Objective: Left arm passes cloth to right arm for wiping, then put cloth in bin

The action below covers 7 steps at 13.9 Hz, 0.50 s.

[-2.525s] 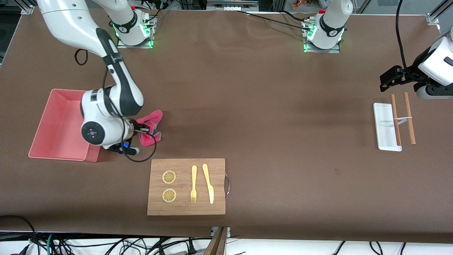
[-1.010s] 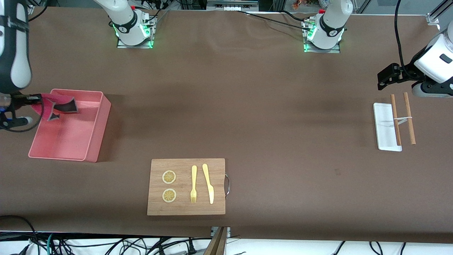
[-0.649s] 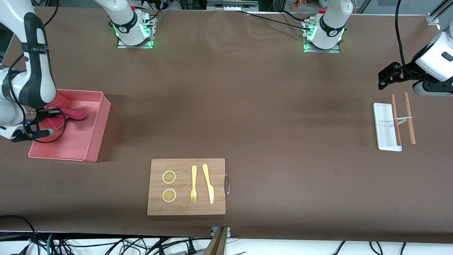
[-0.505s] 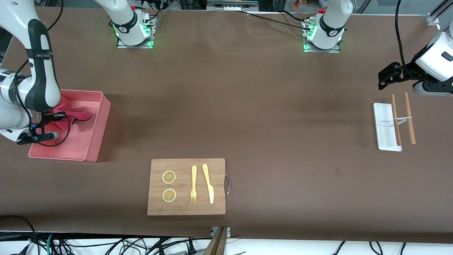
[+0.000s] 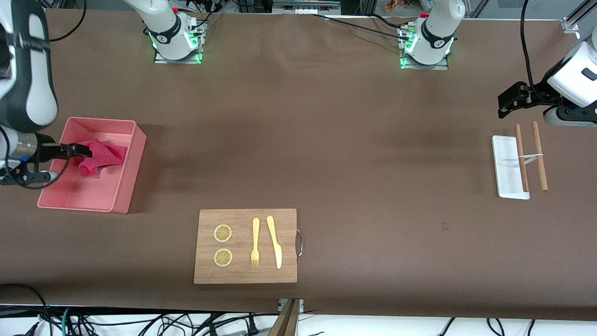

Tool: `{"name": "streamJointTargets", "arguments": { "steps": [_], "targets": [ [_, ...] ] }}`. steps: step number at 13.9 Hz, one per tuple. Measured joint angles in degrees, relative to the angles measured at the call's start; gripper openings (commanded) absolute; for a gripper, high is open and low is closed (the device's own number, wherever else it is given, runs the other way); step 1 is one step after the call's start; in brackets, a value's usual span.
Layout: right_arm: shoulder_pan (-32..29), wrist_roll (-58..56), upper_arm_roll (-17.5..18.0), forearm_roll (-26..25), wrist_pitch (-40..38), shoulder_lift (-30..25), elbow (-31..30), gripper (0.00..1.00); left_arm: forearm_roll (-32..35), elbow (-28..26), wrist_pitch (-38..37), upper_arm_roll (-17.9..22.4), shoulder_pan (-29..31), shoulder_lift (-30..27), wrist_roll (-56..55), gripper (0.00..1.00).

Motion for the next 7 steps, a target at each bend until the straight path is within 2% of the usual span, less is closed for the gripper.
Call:
{"name": "streamJointTargets", "arguments": {
  "steps": [5, 7],
  "targets": [
    [0.11, 3.35, 6.73, -0.64, -10.38, -13.03, 0.33, 1.0, -0.03, 0.01, -0.01, 0.06, 0.14, 0.01, 0.0, 1.0],
    [0.11, 3.36, 8.53, -3.53, -11.98, -16.26, 0.68, 1.0, -0.05, 0.01, -0.01, 0.0, 0.05, 0.01, 0.0, 1.0]
  ]
}}
